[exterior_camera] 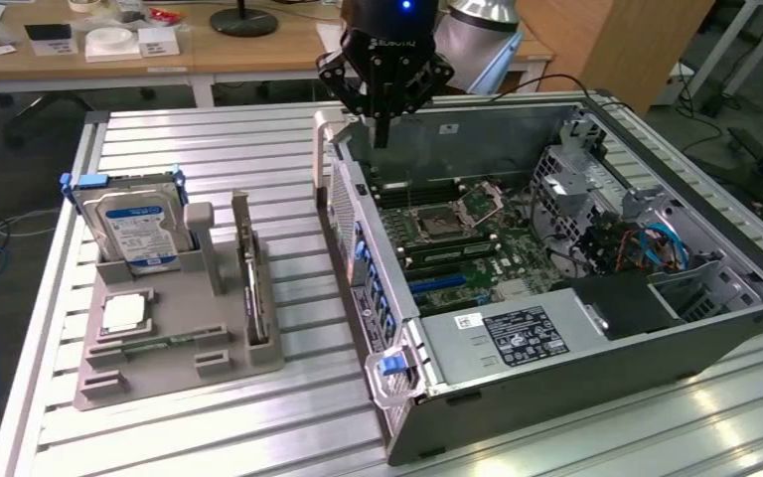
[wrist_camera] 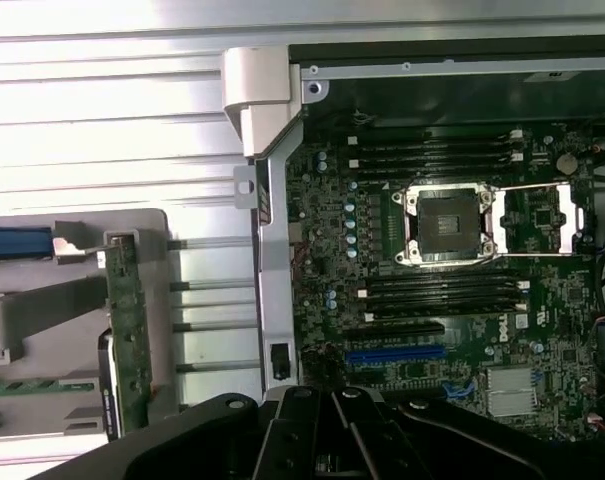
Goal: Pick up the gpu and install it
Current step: 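Reach for the gpu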
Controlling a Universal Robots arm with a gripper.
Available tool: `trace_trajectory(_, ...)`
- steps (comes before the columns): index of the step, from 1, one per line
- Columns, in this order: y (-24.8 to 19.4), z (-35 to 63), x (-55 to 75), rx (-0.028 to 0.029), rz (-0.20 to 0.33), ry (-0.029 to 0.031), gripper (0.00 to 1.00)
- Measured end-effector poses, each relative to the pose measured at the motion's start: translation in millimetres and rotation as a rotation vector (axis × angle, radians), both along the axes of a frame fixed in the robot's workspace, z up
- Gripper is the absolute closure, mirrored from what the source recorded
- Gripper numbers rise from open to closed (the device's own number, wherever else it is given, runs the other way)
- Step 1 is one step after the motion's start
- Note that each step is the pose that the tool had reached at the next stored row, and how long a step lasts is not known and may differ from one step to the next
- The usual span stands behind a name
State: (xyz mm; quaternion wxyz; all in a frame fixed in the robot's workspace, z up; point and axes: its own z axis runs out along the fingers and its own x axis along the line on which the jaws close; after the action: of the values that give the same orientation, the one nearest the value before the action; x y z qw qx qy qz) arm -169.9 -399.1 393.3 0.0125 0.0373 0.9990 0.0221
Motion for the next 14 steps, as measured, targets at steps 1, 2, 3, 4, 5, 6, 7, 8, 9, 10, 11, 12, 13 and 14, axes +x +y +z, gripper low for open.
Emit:
trace_trajectory(1, 0.0, 0.0, -1.6, 0.0000, 0.000, 0.0000, 0.89)
trace_trajectory(2, 0.0, 0.0, -3.3, 0.0001, 0.000, -0.0001, 0.89)
trace_trajectory(3, 0.0, 0.0, -4.7, 0.0000, 0.000, -0.0001, 0.89)
trace_trajectory(4, 0.0, 0.0, -5.5, 0.0001, 0.000, -0.0001, 0.89)
trace_trajectory(5, 0.0, 0.0, -5.5, 0.0000, 0.000, -0.0001, 0.89)
trace_trajectory(6, 0.0, -0.1, -5.5, 0.0001, 0.000, -0.0001, 0.89)
trace_trajectory(7, 0.0, 0.0, -5.5, 0.0000, 0.000, -0.0001, 0.89)
trace_trajectory(8, 0.0, 0.0, -5.5, 0.0000, 0.000, 0.0000, 0.89)
trace_trajectory(9, 0.0, 0.0, -5.5, 0.0000, 0.000, 0.0000, 0.89)
trace_trajectory(10, 0.0, 0.0, -5.5, 0.0000, 0.000, 0.0000, 0.89)
trace_trajectory(11, 0.0, 0.0, -5.5, 0.0000, 0.000, 0.0000, 0.89)
trace_trajectory(12, 0.0, 0.0, -5.5, 0.0000, 0.000, -0.0001, 0.89)
trace_trajectory(13, 0.0, 0.0, -5.5, 0.0000, 0.000, 0.0000, 0.89)
trace_trajectory(14, 0.0, 0.0, -5.5, 0.0000, 0.000, 0.0000, 0.89)
